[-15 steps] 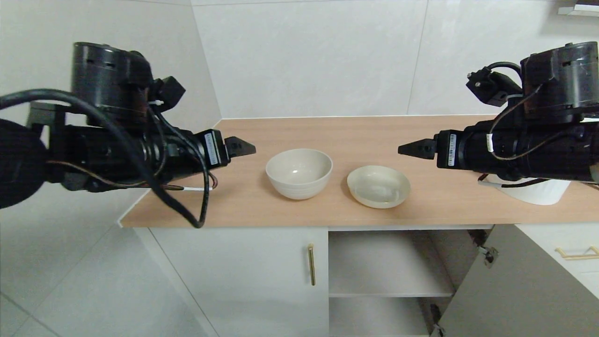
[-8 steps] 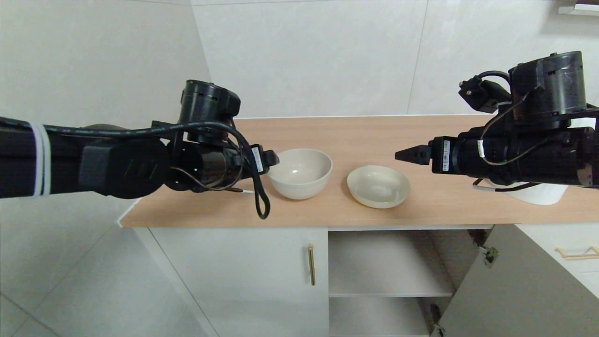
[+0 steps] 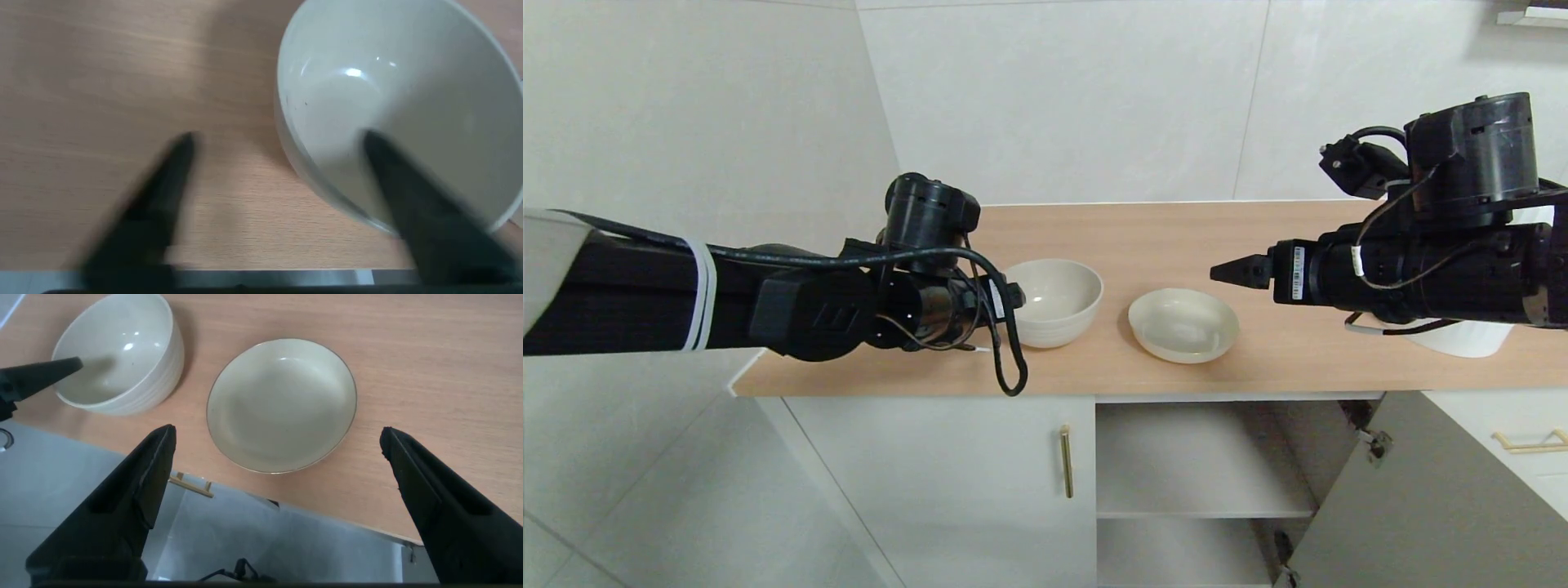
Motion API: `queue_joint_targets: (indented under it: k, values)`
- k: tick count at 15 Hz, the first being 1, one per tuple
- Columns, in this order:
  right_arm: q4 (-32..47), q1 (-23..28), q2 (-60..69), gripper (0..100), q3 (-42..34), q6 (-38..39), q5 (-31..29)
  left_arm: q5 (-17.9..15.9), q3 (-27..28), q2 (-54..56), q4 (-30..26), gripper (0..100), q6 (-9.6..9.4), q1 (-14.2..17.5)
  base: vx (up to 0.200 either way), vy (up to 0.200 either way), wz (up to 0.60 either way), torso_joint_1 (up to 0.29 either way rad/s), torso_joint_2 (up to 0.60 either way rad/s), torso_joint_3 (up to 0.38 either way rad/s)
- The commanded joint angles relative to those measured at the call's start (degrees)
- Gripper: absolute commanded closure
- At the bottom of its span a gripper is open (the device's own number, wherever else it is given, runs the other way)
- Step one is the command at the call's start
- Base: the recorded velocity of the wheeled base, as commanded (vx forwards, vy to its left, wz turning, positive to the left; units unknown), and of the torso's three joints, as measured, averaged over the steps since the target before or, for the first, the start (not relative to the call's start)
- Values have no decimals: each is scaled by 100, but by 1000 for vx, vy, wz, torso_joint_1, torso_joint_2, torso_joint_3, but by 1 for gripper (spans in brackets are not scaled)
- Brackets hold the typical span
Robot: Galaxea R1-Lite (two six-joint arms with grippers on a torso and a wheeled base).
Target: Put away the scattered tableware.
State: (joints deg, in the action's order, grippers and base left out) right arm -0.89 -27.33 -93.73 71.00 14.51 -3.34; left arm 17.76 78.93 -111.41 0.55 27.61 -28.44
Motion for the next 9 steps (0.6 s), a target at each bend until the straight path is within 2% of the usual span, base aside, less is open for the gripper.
queue_joint_targets:
  k: [1, 9]
  values:
    - [1, 0, -5, 0, 2, 0, 0, 8, -1, -21, 7, 100, 7, -12, 0, 0, 0, 0, 0, 0]
    - [10, 0, -40, 0, 2, 0, 0, 87, -89, 163, 7, 100, 16, -91, 0, 0, 0, 0, 0, 0]
